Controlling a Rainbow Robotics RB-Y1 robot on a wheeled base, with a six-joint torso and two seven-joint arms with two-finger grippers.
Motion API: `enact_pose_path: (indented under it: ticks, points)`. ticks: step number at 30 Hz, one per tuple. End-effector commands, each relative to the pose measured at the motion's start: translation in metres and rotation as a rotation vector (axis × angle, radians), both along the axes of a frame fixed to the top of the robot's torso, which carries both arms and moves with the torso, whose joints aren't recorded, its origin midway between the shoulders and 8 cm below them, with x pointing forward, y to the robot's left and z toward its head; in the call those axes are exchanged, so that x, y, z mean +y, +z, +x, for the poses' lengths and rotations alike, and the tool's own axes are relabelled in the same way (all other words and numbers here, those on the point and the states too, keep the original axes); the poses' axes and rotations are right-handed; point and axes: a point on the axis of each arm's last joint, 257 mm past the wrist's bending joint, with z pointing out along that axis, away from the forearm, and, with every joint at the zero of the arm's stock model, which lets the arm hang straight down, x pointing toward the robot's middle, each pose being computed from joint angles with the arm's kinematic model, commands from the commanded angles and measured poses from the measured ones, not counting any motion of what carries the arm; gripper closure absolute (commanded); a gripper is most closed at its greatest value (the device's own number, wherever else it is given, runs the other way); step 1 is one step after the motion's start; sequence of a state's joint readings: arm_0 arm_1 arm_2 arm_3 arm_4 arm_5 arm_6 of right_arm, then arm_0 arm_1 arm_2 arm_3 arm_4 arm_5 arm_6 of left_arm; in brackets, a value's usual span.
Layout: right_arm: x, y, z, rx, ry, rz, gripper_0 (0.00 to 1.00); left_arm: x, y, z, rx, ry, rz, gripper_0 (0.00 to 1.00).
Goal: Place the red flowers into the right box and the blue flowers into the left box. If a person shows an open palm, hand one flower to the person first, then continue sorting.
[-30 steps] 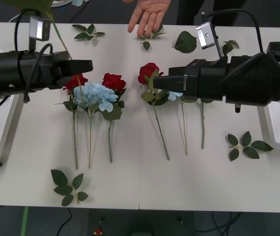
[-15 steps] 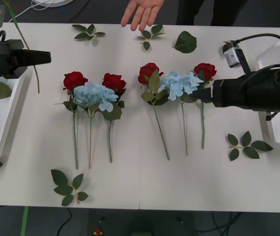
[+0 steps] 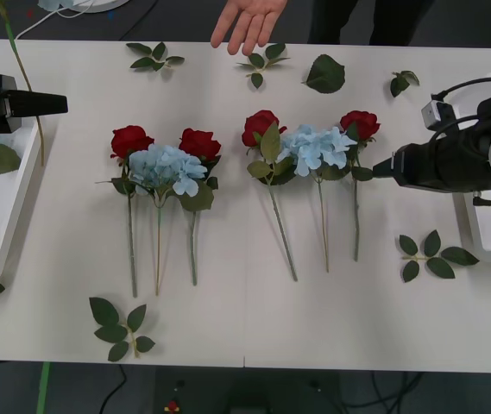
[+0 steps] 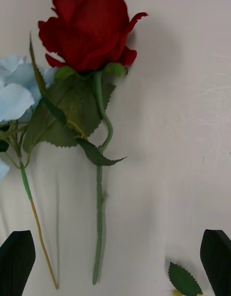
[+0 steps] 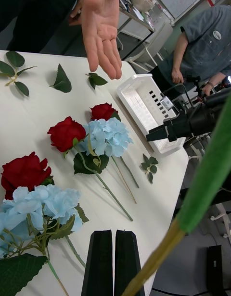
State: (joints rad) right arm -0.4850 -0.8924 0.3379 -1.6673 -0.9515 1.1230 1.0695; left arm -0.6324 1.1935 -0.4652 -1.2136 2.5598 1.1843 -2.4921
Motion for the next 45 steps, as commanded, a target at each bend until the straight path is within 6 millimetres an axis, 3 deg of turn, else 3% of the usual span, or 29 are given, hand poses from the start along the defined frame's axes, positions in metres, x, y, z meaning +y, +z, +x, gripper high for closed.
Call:
enact_pose_path:
  ticks: [1, 12, 19, 37, 38, 41, 42, 45]
  points:
    - [0.019, 0.016, 0.028, -0.051, -0.072, 0.003, 0.0, 0.015, 0.034, 0.009, -0.071, 0.03, 0.029, 1.0]
    - [0.036, -0.008, 0.072, -0.076, -0.155, -0.037, 0.0, 0.015, 0.034, 0.009, -0.071, 0.03, 0.029, 1.0]
    - [0.035, -0.022, 0.096, -0.113, -0.166, -0.066, 0.0, 0.015, 0.034, 0.009, -0.071, 0.03, 0.029, 1.0]
    - [0.051, -0.047, 0.132, -0.185, -0.154, -0.109, 0.0, 0.015, 0.034, 0.009, -0.071, 0.03, 0.029, 1.0]
    - [0.051, -0.048, 0.132, -0.189, -0.149, -0.116, 0.08, 0.015, 0.034, 0.009, -0.071, 0.03, 0.029, 1.0]
    - [0.051, -0.048, 0.132, -0.189, -0.148, -0.118, 0.95, 0.015, 0.034, 0.009, -0.071, 0.03, 0.029, 1.0]
    - [0.051, -0.049, 0.132, -0.187, -0.149, -0.118, 1.0, 0.015, 0.034, 0.009, -0.071, 0.03, 0.029, 1.0]
    - [0.051, -0.048, 0.132, -0.19, -0.147, -0.119, 1.0, 0.015, 0.034, 0.009, -0.071, 0.03, 0.029, 1.0]
